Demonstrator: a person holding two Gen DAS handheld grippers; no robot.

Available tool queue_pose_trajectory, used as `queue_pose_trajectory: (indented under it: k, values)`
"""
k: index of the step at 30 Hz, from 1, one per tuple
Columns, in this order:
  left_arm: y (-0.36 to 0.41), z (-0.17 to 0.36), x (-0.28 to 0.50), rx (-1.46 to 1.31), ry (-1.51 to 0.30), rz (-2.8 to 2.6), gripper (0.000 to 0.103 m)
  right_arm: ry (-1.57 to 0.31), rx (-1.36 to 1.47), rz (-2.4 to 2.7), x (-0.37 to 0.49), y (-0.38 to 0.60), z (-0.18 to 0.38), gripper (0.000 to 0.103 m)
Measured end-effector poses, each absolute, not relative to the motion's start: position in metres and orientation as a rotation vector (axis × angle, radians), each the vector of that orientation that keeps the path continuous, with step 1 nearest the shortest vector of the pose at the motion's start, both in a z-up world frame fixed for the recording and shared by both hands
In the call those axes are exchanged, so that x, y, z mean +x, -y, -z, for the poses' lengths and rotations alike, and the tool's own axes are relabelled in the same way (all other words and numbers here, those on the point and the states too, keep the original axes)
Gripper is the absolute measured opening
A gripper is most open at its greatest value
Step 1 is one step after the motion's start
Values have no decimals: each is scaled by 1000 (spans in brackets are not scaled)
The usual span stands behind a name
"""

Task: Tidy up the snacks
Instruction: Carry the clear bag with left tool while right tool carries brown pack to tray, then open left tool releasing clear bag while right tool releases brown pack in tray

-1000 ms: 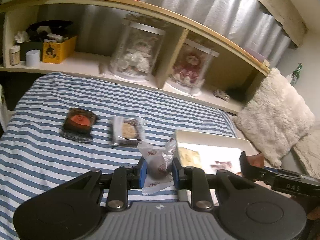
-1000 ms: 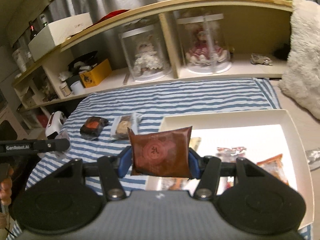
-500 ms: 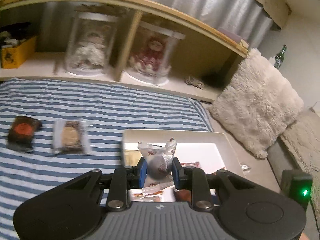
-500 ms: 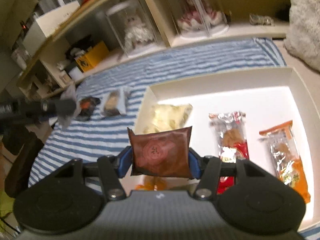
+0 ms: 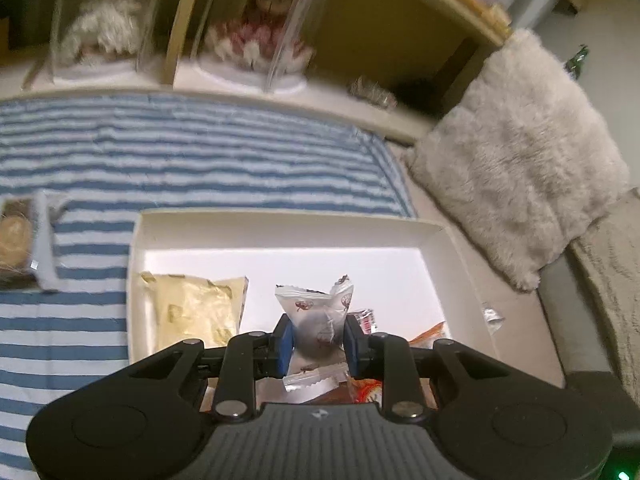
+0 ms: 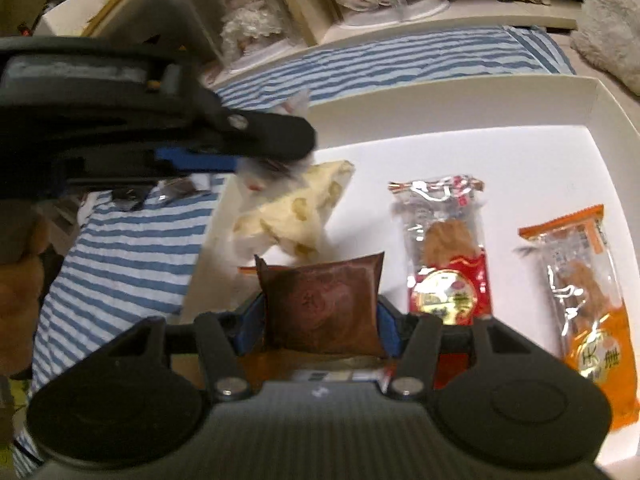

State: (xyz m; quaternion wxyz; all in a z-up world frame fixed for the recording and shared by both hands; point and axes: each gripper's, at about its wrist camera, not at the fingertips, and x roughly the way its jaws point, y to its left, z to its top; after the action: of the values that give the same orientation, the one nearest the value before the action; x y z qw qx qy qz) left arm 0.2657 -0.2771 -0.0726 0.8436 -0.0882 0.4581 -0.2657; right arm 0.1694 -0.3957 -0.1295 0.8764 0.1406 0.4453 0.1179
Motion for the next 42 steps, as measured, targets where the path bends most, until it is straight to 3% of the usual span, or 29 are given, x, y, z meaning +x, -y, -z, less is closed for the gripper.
queue_pose_trajectory:
  k: [16,19,20,23,37,42]
  values:
    - [285,117,312,-174,-1071,510,28,-916,236,-197,174,396,133,64]
    - [286,113,312,-149,-1048,515,29,-888,220,-192,182,394,130,69]
    - [285,111,312,-141,-1041,517,29,-879,219,-185,182,393,129,76]
    - [283,105,310,-117,-1034,535,37,-877,226,-168,180,393,126,83]
    - [278,72,280,-41,-985,566,42,-850,211,-150,160,393,112,84]
    - [271,60,265,-23,-968,566,56,-839,211,-133,150,393,104,86]
